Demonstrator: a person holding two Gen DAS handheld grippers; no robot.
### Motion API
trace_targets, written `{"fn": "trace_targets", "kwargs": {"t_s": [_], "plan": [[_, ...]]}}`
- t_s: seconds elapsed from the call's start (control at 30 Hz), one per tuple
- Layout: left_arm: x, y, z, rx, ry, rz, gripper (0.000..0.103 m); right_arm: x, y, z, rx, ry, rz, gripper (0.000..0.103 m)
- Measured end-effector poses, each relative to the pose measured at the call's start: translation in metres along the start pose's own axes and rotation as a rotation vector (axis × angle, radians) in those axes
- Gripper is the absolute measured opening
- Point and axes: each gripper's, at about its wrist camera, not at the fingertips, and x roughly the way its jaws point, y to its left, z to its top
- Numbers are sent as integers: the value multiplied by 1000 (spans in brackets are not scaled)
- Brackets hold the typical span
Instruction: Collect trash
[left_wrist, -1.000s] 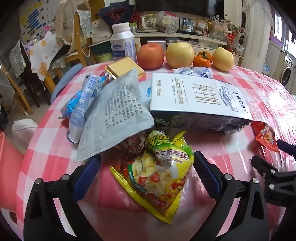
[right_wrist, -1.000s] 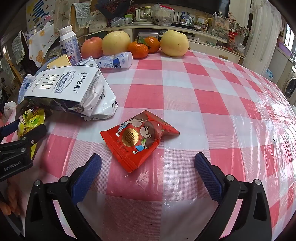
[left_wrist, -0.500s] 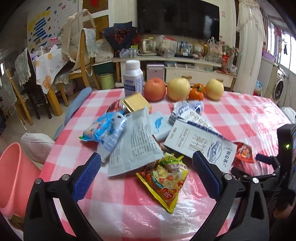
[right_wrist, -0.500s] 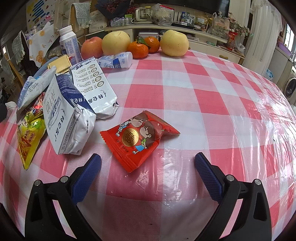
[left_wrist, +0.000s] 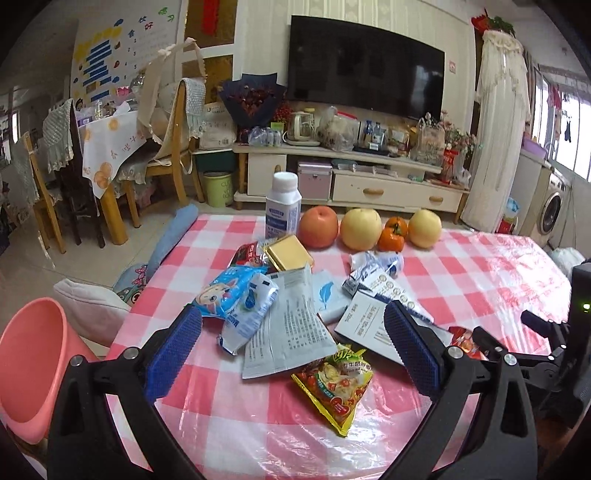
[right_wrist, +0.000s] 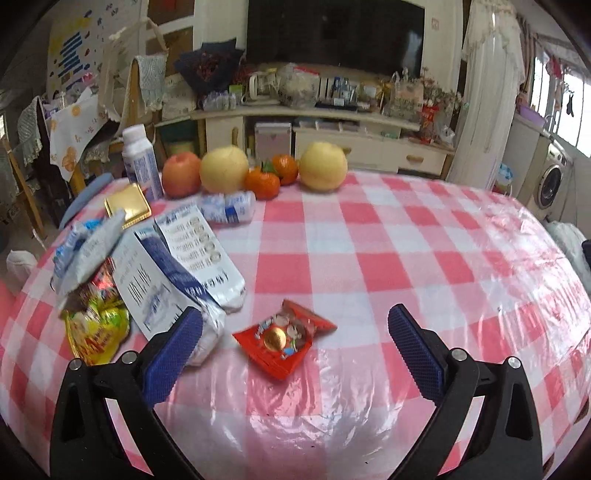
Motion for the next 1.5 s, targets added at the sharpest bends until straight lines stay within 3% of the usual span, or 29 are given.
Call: {"fn": "trace_targets", "kwargs": {"t_s": [0.2,0.4,0.67,1.07,1.3,1.5], "plan": [[-22,17,10,-52,-71,-16,100,-52,7,21,-4,-190,-8,99],[-37,31,13,-104,-100,-49,100,-88,18,24,-16,-277,2,99],[-43,29,12,-68,-106,-4,100,-101,26,16,-51,-308,-1,99],[-37,26,9,-57,-104,36,100,-90,12,12,-31,-277,-21,99],[-22,31,5,-100,-40,30,100,-77,8,8,-37,-240,-41,99],[-12,24,-3,-65,-13,33,100,-66,4,6,-47,-217,-51,99]]}}
